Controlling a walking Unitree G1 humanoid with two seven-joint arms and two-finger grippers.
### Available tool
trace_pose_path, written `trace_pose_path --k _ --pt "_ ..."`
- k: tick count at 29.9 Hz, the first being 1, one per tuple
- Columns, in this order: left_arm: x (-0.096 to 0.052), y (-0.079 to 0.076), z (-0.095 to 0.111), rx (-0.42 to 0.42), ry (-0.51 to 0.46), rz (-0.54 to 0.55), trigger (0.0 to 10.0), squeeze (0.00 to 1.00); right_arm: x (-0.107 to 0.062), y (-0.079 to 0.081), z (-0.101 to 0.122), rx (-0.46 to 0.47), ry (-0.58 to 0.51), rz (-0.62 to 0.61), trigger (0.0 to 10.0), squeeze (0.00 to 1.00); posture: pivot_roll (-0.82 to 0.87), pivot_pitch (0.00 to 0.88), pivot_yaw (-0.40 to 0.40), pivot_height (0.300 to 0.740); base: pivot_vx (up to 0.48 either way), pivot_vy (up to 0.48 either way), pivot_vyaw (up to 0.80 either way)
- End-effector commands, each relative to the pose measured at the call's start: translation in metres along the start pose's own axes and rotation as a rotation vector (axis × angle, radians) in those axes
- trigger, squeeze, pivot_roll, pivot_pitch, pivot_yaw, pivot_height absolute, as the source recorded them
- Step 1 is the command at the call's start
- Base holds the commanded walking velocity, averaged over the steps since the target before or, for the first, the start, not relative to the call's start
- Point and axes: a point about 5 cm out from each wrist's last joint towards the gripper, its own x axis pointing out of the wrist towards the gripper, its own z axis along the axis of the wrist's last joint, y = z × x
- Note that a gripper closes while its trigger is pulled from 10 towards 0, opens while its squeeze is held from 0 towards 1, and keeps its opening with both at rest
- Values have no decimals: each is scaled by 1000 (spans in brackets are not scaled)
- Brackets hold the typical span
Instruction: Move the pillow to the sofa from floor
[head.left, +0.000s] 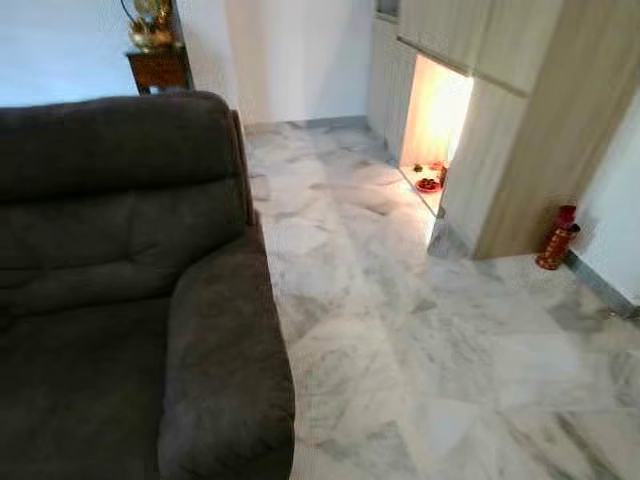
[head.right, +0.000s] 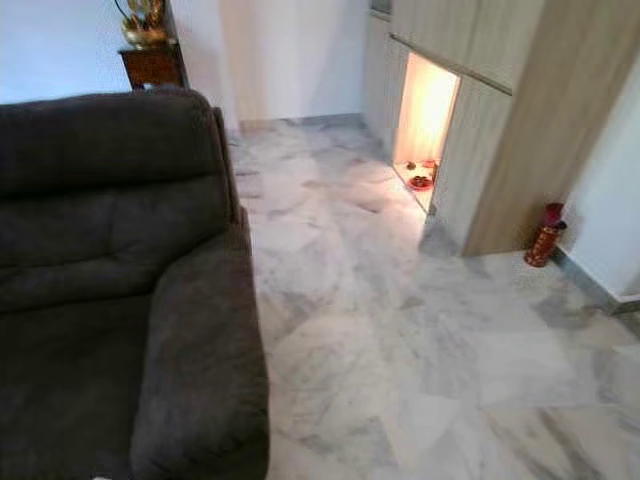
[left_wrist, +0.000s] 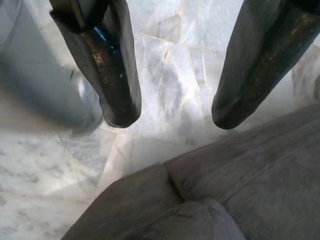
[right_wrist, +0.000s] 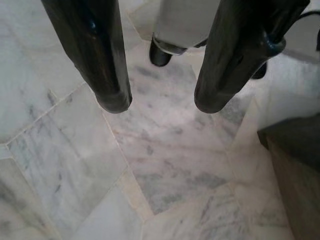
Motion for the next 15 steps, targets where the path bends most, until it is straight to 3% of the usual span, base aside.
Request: trace_pose_path --k 1,14,15 --pt "12 -25 8 -77 63 -7 10000 0 8 3 25 184 -39 -36 10000 0 -45 37 67 740 0 0 800" --pt "13 -25 8 -76 71 -2 10000 0 10 4 28 183 -41 -32 10000 0 -40 33 60 740 0 0 800" --pt "13 -25 8 -73 72 -1 10000 0 10 4 28 199 -40 -36 10000 0 -40 33 59 740 0 0 0"
